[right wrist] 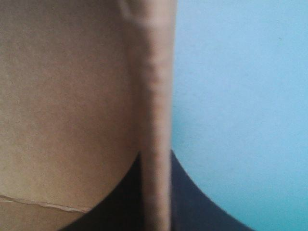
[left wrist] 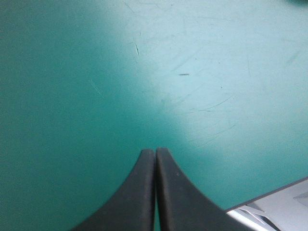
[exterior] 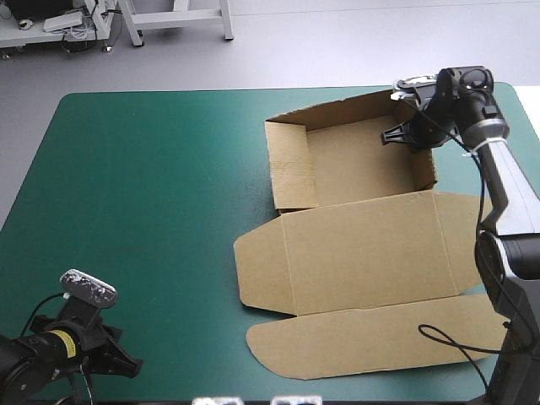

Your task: Fold the box

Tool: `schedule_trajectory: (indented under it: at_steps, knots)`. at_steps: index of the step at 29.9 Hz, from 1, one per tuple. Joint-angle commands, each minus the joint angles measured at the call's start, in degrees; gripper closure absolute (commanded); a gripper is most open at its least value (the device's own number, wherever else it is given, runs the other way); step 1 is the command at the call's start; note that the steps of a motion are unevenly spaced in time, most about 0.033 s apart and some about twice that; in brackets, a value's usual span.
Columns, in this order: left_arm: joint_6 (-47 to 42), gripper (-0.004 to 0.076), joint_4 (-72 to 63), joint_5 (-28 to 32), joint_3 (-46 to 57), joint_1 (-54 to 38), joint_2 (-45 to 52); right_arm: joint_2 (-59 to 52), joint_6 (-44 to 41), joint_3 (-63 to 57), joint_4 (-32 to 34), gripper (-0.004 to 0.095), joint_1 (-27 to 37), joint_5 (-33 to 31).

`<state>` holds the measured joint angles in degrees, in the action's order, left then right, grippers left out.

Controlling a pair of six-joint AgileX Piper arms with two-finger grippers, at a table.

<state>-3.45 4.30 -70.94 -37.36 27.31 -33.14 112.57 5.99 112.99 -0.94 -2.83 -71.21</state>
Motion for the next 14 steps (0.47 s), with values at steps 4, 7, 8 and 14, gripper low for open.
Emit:
schedule_trajectory:
  at_steps: [4, 7, 8, 14]
  knots:
    - [-0.59, 0.0732, 0.21, 2.35, -1.48, 0.45, -0.27, -3.37, 1.47, 2.1, -0.62, 0.0926, 8.65, -0.32]
    - [-0.59, 0.0732, 0.21, 2.35, -1.48, 0.45, -0.27, -3.37, 1.47, 2.1, -0.72, 0.0926, 12.73, -0.32]
    - [-0.59, 0.0732, 0.1, 2.35, -1.48, 0.45, -0.27, -3.37, 1.56, 2.1, -0.72, 0.0926, 14.03, -0.32]
    - [-0.13, 0.0732, 0.21, 2.35, -1.48, 0.45, -0.27, -3.25, 1.72, 2.1, -4.36, 0.0926, 21.07, 0.03]
